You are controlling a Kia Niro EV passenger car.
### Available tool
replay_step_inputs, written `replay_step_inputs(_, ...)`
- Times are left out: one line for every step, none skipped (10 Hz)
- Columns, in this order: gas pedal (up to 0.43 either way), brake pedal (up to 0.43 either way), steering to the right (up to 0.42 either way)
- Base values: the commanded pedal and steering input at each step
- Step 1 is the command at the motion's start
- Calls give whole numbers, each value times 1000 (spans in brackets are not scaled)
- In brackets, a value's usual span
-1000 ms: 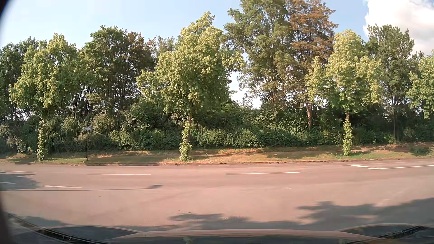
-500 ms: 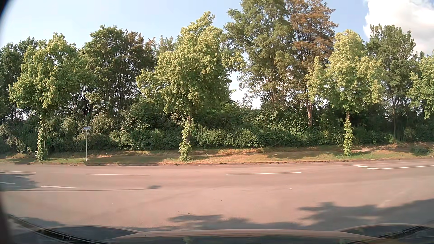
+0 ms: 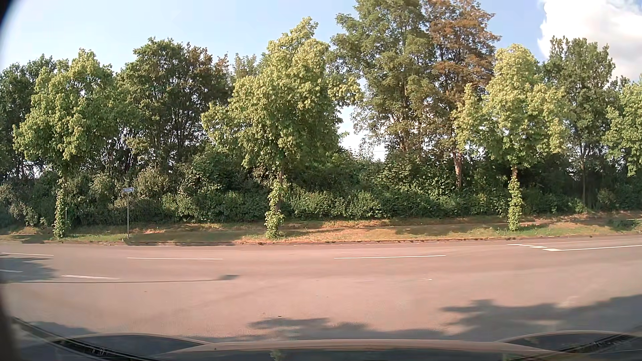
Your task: Follow the waypoints while adhering to traffic rules and regulations
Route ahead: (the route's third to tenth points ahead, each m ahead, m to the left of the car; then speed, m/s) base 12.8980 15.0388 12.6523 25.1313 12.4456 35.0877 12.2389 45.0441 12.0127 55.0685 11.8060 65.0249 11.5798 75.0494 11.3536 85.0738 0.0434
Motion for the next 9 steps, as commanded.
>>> replay_step_inputs(0, 213, 5)
replay_step_inputs(0, 207, 5)
replay_step_inputs(0, 207, 5)
replay_step_inputs(0, 213, 5)
replay_step_inputs(0, 213, 5)
replay_step_inputs(0, 213, 5)
replay_step_inputs(0, 213, 5)
replay_step_inputs(0, 213, 5)
replay_step_inputs(0, 213, 5)
